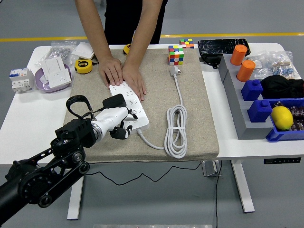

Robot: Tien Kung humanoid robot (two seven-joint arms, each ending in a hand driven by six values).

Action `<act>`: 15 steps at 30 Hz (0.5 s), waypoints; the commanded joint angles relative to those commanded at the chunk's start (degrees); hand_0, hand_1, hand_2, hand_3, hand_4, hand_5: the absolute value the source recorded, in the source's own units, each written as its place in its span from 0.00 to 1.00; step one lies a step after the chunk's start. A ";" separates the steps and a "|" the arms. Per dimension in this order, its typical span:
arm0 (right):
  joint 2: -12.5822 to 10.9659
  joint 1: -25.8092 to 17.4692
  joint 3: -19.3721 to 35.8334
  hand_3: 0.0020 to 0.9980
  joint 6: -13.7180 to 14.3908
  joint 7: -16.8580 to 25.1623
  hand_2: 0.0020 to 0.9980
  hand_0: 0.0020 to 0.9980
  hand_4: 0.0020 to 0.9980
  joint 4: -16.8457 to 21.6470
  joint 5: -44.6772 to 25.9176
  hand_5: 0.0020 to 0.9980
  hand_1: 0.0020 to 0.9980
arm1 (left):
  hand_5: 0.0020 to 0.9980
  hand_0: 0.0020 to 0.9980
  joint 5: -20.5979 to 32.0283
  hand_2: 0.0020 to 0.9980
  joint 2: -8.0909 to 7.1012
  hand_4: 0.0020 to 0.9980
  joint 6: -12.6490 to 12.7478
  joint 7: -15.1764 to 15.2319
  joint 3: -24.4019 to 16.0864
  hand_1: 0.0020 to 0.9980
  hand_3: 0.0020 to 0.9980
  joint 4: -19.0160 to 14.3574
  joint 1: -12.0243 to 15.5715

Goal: Pick up the plug,place it near the board,insert it into the board,press the button

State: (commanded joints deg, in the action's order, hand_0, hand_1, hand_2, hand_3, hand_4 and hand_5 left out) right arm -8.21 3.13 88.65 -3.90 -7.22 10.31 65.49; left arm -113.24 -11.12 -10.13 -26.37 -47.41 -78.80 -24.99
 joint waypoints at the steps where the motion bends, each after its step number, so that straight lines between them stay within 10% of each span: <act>1: 0.01 0.00 0.01 0.76 0.00 0.00 0.73 0.83 1.00 0.00 0.02 0.75 0.75 | 0.04 0.10 0.01 0.15 0.01 0.43 0.01 0.04 0.02 0.04 0.77 0.05 0.02; 15: -0.03 0.08 -0.07 0.76 0.00 0.07 0.73 0.84 1.00 0.00 -0.10 0.75 0.75 | 0.03 0.10 -0.78 0.15 -0.02 0.44 -1.81 -0.38 0.20 0.03 0.72 0.65 -0.02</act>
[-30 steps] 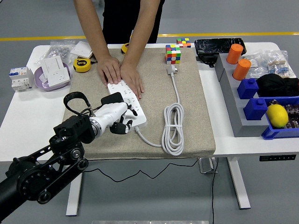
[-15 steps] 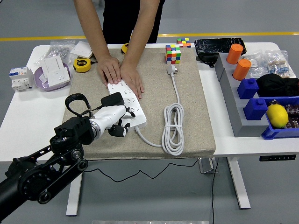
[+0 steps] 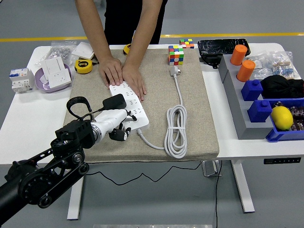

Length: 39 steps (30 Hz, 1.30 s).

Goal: Pick up the plug,place it near the board,insert it into the board,press the button

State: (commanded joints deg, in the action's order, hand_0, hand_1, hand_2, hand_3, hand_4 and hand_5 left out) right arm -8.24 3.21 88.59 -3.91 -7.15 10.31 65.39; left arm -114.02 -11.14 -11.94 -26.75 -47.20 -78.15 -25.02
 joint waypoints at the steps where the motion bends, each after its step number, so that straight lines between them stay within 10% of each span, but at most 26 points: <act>1: 0.00 0.03 -0.05 0.76 0.01 0.04 0.73 0.84 1.00 0.00 -0.08 0.75 0.75 | 0.03 0.10 -0.13 0.15 0.01 0.44 -0.42 -0.19 0.02 0.03 0.72 0.14 -0.04; 12: -0.04 0.00 -0.06 0.76 0.06 -0.13 0.73 0.84 1.00 0.00 -0.08 0.75 0.75 | 0.02 0.10 -1.32 0.15 -0.32 0.43 -1.74 -0.81 0.13 0.03 0.69 -0.12 0.21; 23: 0.12 -0.15 0.08 0.76 0.11 -0.17 0.73 0.84 1.00 0.00 0.10 0.75 0.75 | 0.00 0.17 4.06 0.21 0.04 0.44 3.13 5.25 -6.27 0.08 0.67 -12.85 3.42; 24: 0.13 -0.16 0.12 0.76 0.12 -0.16 0.72 0.84 1.00 0.00 0.11 0.75 0.75 | 0.20 0.39 5.97 0.50 0.15 0.70 4.07 6.50 -6.89 0.44 0.69 -13.75 3.87; 29: 0.20 -0.23 0.12 0.76 0.12 -0.07 0.72 0.84 1.00 0.00 0.04 0.75 0.75 | 0.20 0.39 17.82 0.50 0.81 0.70 11.63 16.68 -7.65 0.44 0.69 -13.90 6.27; 30: 0.22 -0.26 0.06 0.76 0.10 -0.02 0.72 0.84 1.00 0.00 -0.04 0.75 0.74 | 0.30 0.92 20.42 0.92 0.98 0.91 12.72 18.63 -7.63 0.96 0.96 -13.48 6.81; 39: 0.31 -0.42 0.25 0.76 0.15 -0.02 0.72 0.83 1.00 0.00 -0.08 0.75 0.74 | 0.32 1.00 42.02 1.00 1.73 0.95 13.91 26.54 -7.78 1.00 1.00 -8.62 10.86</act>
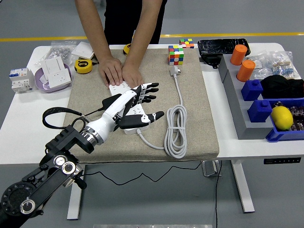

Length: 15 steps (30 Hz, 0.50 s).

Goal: Pick up the plug,place it near the board,insert it into the board,press the button

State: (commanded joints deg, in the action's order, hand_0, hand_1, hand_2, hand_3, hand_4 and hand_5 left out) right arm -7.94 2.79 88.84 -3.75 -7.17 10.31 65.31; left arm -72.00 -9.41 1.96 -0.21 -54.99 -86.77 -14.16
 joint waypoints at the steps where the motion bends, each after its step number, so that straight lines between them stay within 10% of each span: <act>1: 0.00 0.00 -0.01 0.76 0.01 0.03 0.72 0.83 1.00 0.00 -0.08 0.75 0.74 | 0.32 1.00 2.23 1.00 0.02 0.95 0.29 0.42 -0.20 1.00 1.00 0.38 0.44; 8: 0.02 0.06 0.03 0.76 0.02 0.00 0.72 0.83 1.00 0.00 -0.10 0.75 0.74 | 0.32 1.00 18.83 1.00 -0.94 0.96 2.73 -2.05 -1.84 1.00 1.00 1.66 0.87; 9: 0.03 0.10 0.04 0.76 0.02 0.00 0.72 0.83 1.00 0.00 -0.10 0.75 0.74 | 0.19 0.25 18.35 0.31 -1.20 0.60 3.38 -3.31 -2.11 0.25 0.98 1.85 0.59; 14: 0.03 0.21 -0.05 0.76 0.03 0.03 0.72 0.83 1.00 0.00 -0.18 0.75 0.74 | 0.19 0.25 6.21 0.31 -2.48 0.60 3.60 -8.43 -1.70 0.25 0.98 3.26 -1.58; 15: 0.03 0.21 -0.08 0.76 0.02 0.02 0.72 0.83 1.00 0.00 -0.18 0.75 0.74 | 0.06 0.14 3.98 0.15 -2.68 0.47 3.04 -9.06 -1.50 0.05 0.78 3.49 -1.99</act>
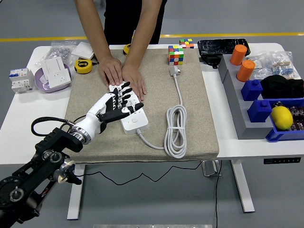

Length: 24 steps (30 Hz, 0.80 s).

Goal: Pick up the plug,place it near the board,insert it into the board,press the button

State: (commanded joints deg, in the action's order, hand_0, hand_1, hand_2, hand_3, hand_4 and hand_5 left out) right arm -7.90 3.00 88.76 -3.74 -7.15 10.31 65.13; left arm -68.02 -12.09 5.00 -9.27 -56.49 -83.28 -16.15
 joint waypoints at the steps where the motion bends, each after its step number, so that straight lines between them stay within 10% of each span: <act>1: 0.00 -0.01 0.04 0.76 0.01 -0.03 0.72 0.83 1.00 0.00 0.07 0.75 0.74 | 0.06 0.14 -3.35 0.15 -0.44 0.47 -1.55 -1.49 0.55 0.05 0.78 0.45 -1.01; 17: -0.12 0.07 -0.04 0.76 0.01 -0.08 0.72 0.83 1.00 0.00 0.11 0.75 0.74 | 0.00 0.12 -39.89 0.14 0.02 0.50 -5.90 -5.24 3.96 0.04 0.76 2.06 -4.60; 24: -0.08 0.03 -0.09 0.75 -0.02 -0.06 0.72 0.83 1.00 0.00 0.11 0.74 0.74 | 0.00 0.12 -41.18 0.14 -0.07 0.54 -8.32 -6.46 3.94 0.03 0.77 2.59 -4.52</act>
State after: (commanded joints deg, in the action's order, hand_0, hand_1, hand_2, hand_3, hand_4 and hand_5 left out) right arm -7.99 3.02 88.67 -3.76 -7.21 10.31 65.23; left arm -109.20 -12.16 -3.32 -15.73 -52.55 -80.68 -20.67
